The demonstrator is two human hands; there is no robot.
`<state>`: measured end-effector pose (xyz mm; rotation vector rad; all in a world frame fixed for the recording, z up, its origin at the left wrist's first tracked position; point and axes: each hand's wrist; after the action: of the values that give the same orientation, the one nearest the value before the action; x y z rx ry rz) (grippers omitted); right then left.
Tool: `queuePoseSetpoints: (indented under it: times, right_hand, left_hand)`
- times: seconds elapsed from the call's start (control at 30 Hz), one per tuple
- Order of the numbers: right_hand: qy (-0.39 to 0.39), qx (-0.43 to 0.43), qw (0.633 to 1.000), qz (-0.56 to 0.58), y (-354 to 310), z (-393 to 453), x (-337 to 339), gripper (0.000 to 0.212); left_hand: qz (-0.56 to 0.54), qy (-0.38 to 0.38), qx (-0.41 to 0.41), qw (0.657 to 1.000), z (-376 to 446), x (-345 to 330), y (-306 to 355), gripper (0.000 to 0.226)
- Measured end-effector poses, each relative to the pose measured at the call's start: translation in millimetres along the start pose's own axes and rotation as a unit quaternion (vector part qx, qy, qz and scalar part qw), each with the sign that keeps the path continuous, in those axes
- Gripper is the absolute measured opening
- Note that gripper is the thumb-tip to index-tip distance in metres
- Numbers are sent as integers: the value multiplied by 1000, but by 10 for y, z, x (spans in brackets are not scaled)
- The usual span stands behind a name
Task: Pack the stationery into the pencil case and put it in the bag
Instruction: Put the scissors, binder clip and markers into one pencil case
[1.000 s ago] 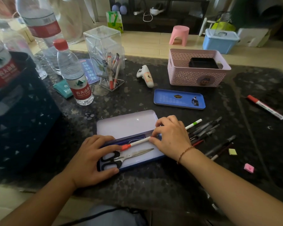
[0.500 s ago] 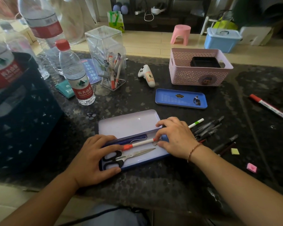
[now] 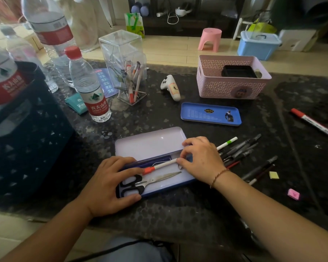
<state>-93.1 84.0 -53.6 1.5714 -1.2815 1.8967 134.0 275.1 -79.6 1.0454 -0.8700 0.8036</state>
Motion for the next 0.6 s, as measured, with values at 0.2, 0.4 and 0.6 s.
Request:
queuePoseSetpoints:
  times: [0.2, 0.4, 0.6]
  right_hand:
    - [67, 33, 997, 14, 172, -123, 118, 10]
    - [28, 3, 1000, -2, 201, -158, 179, 11]
    - [117, 20, 990, 81, 243, -340, 262, 10]
  left_hand:
    - [3, -1, -4, 1000, 16, 12, 7, 61]
    - [-2, 0, -8, 1000, 28, 9, 18, 63]
    - [-8, 9, -15, 1000, 44, -7, -12, 70]
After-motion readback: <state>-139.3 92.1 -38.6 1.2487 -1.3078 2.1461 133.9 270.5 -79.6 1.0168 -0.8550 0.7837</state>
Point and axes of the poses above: each hand's wrist, its own z-axis towards the middle knuckle, its own x-axis out of the back of the hand, y = z × x, and after that the axes turned 10 degrees about -x, right-handed
